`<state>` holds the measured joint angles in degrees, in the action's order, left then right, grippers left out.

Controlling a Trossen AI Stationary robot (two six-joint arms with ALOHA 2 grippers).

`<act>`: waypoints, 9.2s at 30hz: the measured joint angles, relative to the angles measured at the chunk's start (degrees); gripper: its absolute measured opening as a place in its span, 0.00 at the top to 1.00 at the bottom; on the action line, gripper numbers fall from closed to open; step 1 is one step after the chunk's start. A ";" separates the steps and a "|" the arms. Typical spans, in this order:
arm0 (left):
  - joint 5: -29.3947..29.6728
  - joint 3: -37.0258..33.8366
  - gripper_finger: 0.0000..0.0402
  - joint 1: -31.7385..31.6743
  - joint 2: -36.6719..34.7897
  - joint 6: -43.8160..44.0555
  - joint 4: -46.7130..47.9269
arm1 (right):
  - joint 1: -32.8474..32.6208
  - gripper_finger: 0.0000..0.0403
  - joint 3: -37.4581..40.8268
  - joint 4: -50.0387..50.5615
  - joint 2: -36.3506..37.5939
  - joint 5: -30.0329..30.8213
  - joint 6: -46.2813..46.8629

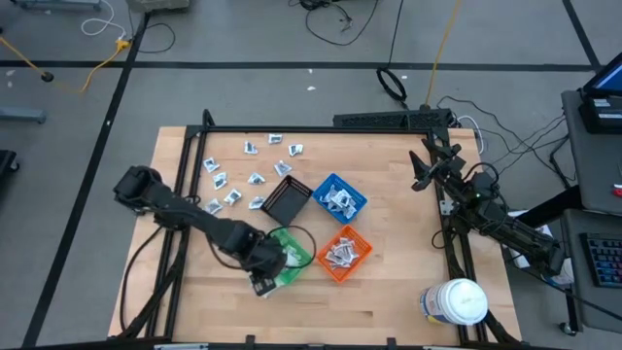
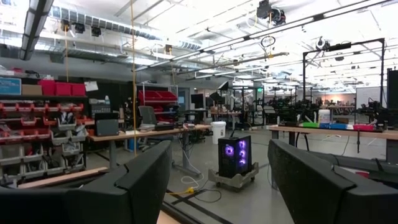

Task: Pick & Place First Aid Supplies
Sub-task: Put the green bandage into the green bin

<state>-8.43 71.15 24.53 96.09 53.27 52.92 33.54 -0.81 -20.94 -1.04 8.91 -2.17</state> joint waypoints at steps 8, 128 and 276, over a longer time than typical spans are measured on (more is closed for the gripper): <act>0.94 -2.42 0.60 3.63 -2.07 1.61 -0.28 | 0.00 0.35 -0.01 0.20 -0.02 0.00 0.00; -0.18 6.10 0.54 7.25 7.85 19.70 -3.58 | 0.00 0.35 -0.01 0.25 -0.02 0.00 0.00; 3.86 -13.78 0.51 -12.08 -10.22 -53.23 3.72 | 0.00 0.35 0.00 0.22 0.00 0.00 0.00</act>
<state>-4.57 57.37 12.46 85.87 0.04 56.64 33.54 -0.81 -20.72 -1.04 8.91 -2.17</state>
